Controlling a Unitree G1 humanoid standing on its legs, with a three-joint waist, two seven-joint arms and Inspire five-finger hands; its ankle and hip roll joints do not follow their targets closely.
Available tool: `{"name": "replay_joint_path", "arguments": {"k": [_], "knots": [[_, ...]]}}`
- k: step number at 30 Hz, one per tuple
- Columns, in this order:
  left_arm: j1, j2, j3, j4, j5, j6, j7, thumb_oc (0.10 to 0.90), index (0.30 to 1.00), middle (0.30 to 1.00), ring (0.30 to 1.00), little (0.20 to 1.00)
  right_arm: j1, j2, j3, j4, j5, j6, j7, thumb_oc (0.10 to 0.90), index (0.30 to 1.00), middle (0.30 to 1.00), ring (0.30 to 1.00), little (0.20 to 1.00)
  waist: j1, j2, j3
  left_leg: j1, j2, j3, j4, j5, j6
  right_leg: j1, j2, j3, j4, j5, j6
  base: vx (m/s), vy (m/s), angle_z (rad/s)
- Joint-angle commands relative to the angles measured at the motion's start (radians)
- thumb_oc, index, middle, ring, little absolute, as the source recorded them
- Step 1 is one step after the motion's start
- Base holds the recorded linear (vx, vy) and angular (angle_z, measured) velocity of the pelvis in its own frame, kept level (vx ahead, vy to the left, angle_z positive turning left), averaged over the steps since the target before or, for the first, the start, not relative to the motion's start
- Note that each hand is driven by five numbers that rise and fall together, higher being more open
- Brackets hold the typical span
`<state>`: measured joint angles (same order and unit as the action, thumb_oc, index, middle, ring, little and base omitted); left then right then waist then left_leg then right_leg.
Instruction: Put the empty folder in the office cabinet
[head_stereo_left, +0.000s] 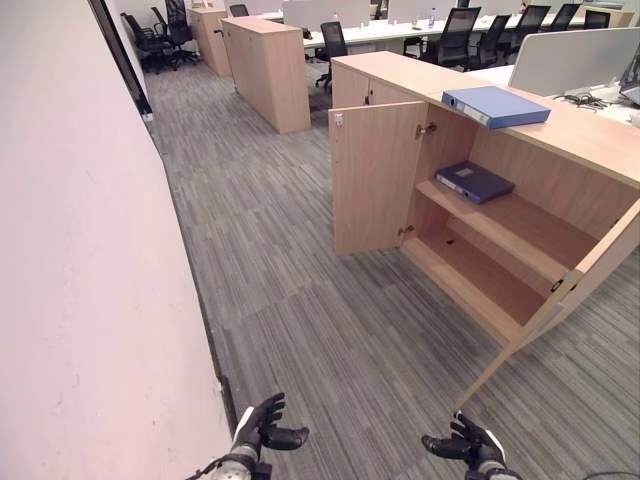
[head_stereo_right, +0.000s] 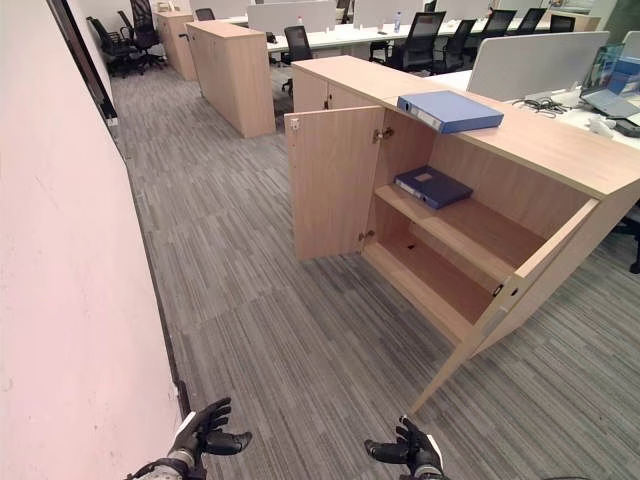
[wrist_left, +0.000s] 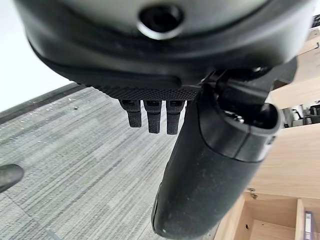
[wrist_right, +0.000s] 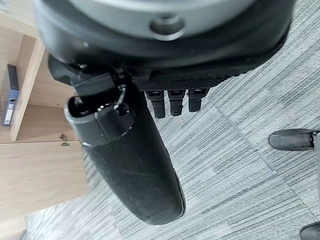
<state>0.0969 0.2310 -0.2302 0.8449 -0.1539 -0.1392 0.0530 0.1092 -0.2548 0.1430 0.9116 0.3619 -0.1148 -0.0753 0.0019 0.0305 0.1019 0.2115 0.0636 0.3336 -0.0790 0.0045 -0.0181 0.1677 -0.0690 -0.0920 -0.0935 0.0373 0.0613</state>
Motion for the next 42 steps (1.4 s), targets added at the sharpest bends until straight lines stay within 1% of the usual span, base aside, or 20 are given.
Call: {"name": "replay_joint_path", "arguments": {"k": [1,5,6,11,15,30,36,42], "knots": [[-0.093,0.018,0.008,0.024,-0.016,-0.068,0.003,0.800,0.900,0.900,0.900,0.900,-0.072,-0.020,-0.012,0.002,-0.001,-0.061,-0.010,0.800,0.900,0.900,0.900,0.900,-0.005,-0.034,-0.018,0.004,0.070,-0.085,-0.008,-0.016,-0.089,-0.001,-0.086,0.006,0.039,-0.075,0.099,0.00,0.000,0.00],[-0.094,0.014,0.008,0.055,-0.010,-0.064,0.005,0.800,0.900,0.900,0.900,0.900,-0.068,-0.017,-0.008,0.024,-0.001,-0.056,-0.002,0.800,0.900,0.900,0.900,0.900,-0.011,-0.034,-0.016,0.003,0.070,-0.083,-0.008,-0.019,-0.092,-0.001,-0.085,0.005,0.035,-0.076,0.100,0.00,0.000,0.00],[-0.098,0.015,0.006,0.055,-0.012,-0.066,0.010,0.800,0.900,0.900,0.900,0.900,-0.068,-0.018,-0.007,0.022,-0.002,-0.057,-0.006,0.800,0.900,0.900,0.900,0.900,-0.009,-0.033,-0.010,-0.001,0.074,-0.086,-0.008,-0.008,-0.093,-0.004,-0.083,0.001,0.034,-0.075,0.100,-0.01,-0.014,0.04],[-0.093,0.013,0.010,0.045,-0.015,-0.068,0.010,0.800,0.900,0.900,0.900,0.900,-0.065,-0.019,-0.005,0.021,-0.006,-0.056,-0.006,0.800,0.900,0.900,0.900,0.900,-0.004,-0.039,-0.015,-0.010,0.073,-0.080,-0.008,-0.011,-0.094,-0.010,-0.080,0.004,0.025,-0.066,0.101,-0.01,-0.017,0.03],[-0.090,0.011,0.006,0.049,0.009,-0.067,0.016,0.800,0.900,0.900,0.900,0.900,-0.064,-0.021,-0.004,0.037,-0.018,-0.055,-0.008,0.800,0.900,0.900,0.900,0.900,-0.002,-0.035,-0.017,-0.003,0.076,-0.083,-0.008,-0.015,-0.097,0.001,-0.078,-0.004,0.018,-0.070,0.097,0.00,0.000,0.00],[-0.083,0.016,0.007,0.025,0.002,-0.068,0.018,0.800,0.900,0.900,0.900,0.900,-0.066,-0.029,-0.011,0.042,0.002,-0.055,-0.004,0.800,0.900,0.900,0.900,0.900,0.001,-0.026,-0.014,-0.008,0.081,-0.104,-0.008,-0.008,-0.105,0.006,-0.069,-0.001,0.014,-0.078,0.093,0.00,-0.010,0.01],[-0.086,0.021,0.011,0.024,0.000,-0.067,0.019,0.800,0.900,0.900,0.900,0.900,-0.073,-0.040,0.001,0.035,-0.005,-0.052,0.004,0.800,0.900,0.900,0.900,0.900,0.007,-0.023,-0.008,-0.020,0.089,-0.117,-0.008,0.000,-0.112,0.005,-0.057,-0.003,0.012,-0.086,0.086,0.01,-0.054,0.08],[-0.111,0.023,0.012,0.024,-0.020,-0.072,0.030,0.800,0.900,0.900,0.900,0.900,-0.095,-0.056,0.022,0.020,-0.012,-0.054,0.010,0.800,0.900,0.900,0.900,0.900,0.014,-0.021,0.006,-0.048,0.106,-0.135,-0.008,0.019,-0.125,-0.007,-0.037,-0.015,0.012,-0.096,0.075,0.01,-0.077,0.14]]}}
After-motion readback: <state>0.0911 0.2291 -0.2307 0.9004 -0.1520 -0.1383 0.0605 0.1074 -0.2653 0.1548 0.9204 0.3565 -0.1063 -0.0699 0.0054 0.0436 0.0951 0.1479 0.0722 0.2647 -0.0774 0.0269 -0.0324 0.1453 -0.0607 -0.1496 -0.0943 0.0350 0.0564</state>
